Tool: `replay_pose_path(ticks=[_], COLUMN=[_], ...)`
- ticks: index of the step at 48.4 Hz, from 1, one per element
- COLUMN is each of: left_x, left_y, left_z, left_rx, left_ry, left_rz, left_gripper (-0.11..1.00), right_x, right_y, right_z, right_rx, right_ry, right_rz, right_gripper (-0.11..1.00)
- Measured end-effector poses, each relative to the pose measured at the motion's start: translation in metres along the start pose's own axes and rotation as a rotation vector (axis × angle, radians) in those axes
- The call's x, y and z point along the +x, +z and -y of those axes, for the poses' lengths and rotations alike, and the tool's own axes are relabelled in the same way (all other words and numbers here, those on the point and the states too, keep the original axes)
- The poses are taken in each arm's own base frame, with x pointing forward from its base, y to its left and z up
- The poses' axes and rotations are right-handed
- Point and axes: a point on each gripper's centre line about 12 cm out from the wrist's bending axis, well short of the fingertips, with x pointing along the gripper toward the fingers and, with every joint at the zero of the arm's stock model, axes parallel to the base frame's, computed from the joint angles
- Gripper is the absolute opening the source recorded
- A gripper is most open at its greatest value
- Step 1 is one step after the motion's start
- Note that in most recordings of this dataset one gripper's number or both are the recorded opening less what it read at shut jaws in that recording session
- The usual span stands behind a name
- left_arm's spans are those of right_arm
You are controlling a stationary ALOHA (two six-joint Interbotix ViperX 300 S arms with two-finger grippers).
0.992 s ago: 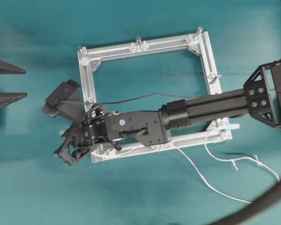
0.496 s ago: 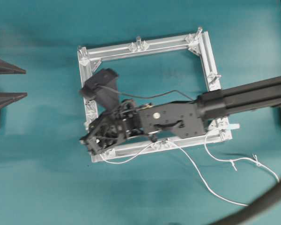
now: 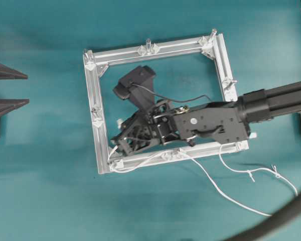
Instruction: Move the cable alternately left and right between 8 pins so it hooks onto each one.
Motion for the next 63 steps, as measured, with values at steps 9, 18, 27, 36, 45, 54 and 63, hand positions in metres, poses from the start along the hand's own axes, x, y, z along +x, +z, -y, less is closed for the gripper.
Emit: replay_pose_path(ticks=[9, 18, 27, 36, 45, 54, 63], left_x=[0.0, 0.0, 0.0, 0.0, 0.0, 0.0, 0.0], left_y=[0.0, 0.0, 0.001, 0.0, 0.0, 0.0, 0.0], left_z=[0.0, 0.0, 0.0, 0.0, 0.0, 0.0, 0.0], left_rx=[-0.002, 0.0, 0.0, -0.002, 0.0, 0.0, -0.002], left_ry=[0.0, 0.0, 0.001, 0.001, 0.0, 0.001, 0.0], left_rz=[0.0, 0.0, 0.002, 0.0, 0.0, 0.0, 0.0], left_gripper=[0.71, 0.71, 0.71, 0.71, 0.71, 0.71, 0.71], right_x=[-0.005, -0.003, 0.004, 0.024, 0.041, 0.049, 0.057], right_y=[0.01, 0.042, 0.075, 0.096, 0.107, 0.123, 0.139], right_z=[0.017, 0.031, 0.036, 0.039, 0.031, 0.024, 0.014], right_rx=[-0.054, -0.134, -0.158, -0.2, -0.272, -0.309, -0.363], right_ry=[-0.082, -0.089, -0.086, -0.107, -0.117, -0.098, -0.083], right_rz=[0.024, 0.061, 0.084, 0.071, 0.041, 0.032, 0.02], right_gripper=[0.12, 0.12, 0.12, 0.12, 0.12, 0.12, 0.12])
